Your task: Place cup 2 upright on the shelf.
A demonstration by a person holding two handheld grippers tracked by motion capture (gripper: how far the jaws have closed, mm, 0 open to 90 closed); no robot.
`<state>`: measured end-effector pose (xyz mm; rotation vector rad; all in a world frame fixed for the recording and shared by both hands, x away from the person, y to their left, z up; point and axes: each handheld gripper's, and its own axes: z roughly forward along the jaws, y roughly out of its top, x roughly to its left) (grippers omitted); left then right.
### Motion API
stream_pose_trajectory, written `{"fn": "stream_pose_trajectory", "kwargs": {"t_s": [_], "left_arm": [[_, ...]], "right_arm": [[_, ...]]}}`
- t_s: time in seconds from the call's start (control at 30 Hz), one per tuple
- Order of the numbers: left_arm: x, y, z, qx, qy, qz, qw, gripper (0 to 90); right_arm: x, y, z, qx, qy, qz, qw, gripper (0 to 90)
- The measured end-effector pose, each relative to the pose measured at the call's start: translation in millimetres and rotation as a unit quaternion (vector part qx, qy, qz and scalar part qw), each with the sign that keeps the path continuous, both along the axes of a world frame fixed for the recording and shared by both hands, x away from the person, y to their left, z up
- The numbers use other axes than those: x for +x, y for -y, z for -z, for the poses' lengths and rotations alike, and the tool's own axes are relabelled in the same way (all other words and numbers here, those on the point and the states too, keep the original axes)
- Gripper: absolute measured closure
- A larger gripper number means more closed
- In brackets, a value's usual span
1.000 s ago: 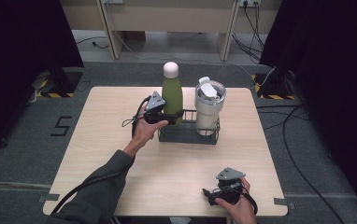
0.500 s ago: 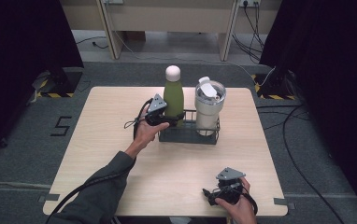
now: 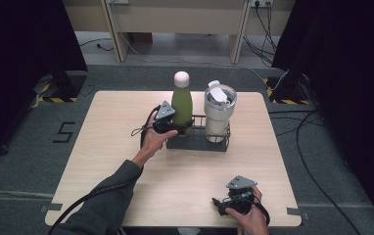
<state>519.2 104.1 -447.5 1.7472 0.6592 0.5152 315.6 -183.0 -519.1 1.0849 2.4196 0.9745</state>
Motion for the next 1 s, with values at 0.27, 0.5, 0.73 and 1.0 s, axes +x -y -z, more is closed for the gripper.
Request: {"fn": "stream_pose_trajectory", "kwargs": {"t_s": [0.27, 0.5, 0.73, 1.0], "left_arm": [[0.2, 0.7, 5.5, 0.006, -0.001, -0.003, 1.0000, 20.4], [1.5, -0.4, 9.3, 0.005, -0.002, -0.007, 1.0000, 20.3], [1.2, -0.3, 9.2, 0.008, -0.002, -0.007, 0.9999, 20.2], [0.5, -0.8, 7.9, 0.003, 0.002, -0.011, 0.9999, 14.8]], "right_arm": [[-0.1, 0.0, -0.1, 0.000, -0.001, 0.000, 1.0000, 0.5], [-0.1, 0.0, -0.1, 0.000, 0.000, 0.000, 1.0000, 0.5], [-0.1, 0.0, -0.1, 0.000, -0.001, 0.000, 1.0000, 0.5], [-0.1, 0.0, -0.1, 0.000, 0.000, 0.000, 1.0000, 0.5]]}}
